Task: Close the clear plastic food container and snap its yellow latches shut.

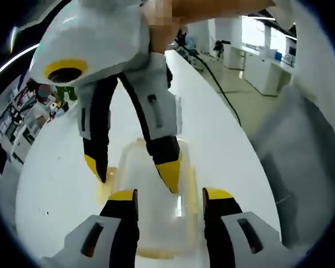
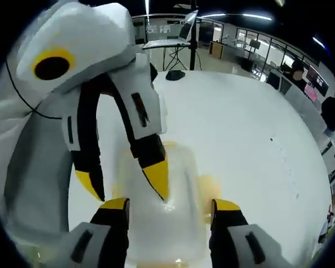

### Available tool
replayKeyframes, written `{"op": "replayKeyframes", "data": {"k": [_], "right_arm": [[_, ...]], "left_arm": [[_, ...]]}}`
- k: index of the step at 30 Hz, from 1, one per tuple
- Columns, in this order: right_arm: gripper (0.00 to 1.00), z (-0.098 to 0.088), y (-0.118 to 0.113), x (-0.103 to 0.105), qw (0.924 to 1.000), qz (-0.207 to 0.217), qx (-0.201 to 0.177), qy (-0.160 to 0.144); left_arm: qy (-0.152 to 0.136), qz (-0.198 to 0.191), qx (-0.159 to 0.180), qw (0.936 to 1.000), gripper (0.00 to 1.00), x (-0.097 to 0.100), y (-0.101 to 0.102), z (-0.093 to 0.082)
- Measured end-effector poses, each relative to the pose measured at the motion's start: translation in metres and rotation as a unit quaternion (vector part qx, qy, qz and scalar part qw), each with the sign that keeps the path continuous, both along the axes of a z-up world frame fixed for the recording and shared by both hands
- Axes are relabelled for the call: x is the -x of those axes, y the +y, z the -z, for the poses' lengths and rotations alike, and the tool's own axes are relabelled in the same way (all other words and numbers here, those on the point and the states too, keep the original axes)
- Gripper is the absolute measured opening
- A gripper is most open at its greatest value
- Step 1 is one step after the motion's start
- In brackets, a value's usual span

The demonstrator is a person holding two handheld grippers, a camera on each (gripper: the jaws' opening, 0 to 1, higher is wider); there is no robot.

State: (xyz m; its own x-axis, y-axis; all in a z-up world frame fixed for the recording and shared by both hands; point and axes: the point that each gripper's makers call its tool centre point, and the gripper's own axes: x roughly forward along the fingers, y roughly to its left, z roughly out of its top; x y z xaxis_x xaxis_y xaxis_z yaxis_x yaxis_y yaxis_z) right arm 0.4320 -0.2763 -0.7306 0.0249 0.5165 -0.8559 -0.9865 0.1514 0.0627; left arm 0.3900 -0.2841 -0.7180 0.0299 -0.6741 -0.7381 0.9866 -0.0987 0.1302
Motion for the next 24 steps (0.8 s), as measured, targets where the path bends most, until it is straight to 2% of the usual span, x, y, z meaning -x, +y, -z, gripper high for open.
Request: {"op": "replayKeyframes", "data": {"k": [1,2,3,4,6,7,9,11,17,21,24], "right_arm": [[0.62,0.003,-0.003,0.003,0.9998,-0.012,0.013,0.008],[0.63,0.007,-0.008,0.006,0.999,-0.025,0.032,0.018],[0.63,0.005,-0.002,0.004,0.9996,-0.01,0.013,0.025],[0.64,0.006,-0.004,0.002,0.9992,-0.024,0.026,0.022],[0.65,0.006,-0.002,0.001,0.9983,-0.042,0.034,0.025],[0.64,0.007,-0.001,0.006,0.9967,-0.062,0.038,0.034],[0.64,0.009,0.002,0.008,0.9954,-0.071,0.044,0.046],[0.65,0.011,0.001,0.006,0.9944,-0.063,0.059,0.061],[0.66,0.013,0.002,0.007,0.9917,-0.069,0.074,0.08],[0.65,0.014,0.002,0.008,0.9892,-0.076,0.088,0.088],[0.64,0.014,0.001,0.008,0.9882,-0.075,0.096,0.093]], "left_arm": [[-0.033,0.007,-0.018,0.9993,0.43,-0.005,0.004,0.003],[-0.042,0.012,-0.026,0.9987,0.42,-0.004,0.005,0.004],[-0.041,0.014,-0.029,0.9986,0.43,-0.001,0.006,0.007],[-0.039,0.012,-0.029,0.9987,0.44,0.0,0.006,0.008],[-0.068,0.01,-0.042,0.9968,0.46,-0.006,0.009,0.01],[-0.059,0.012,-0.04,0.9973,0.46,-0.002,0.008,0.013],[-0.054,0.012,-0.043,0.9975,0.45,0.001,0.008,0.017],[-0.078,0.006,-0.035,0.9963,0.45,-0.002,0.006,0.017],[-0.1,-0.005,-0.045,0.994,0.48,-0.004,0.003,0.02],[-0.084,-0.032,-0.037,0.9953,0.48,-0.007,0.001,0.018],[-0.081,-0.038,-0.035,0.9953,0.47,-0.008,0.001,0.018]]}}
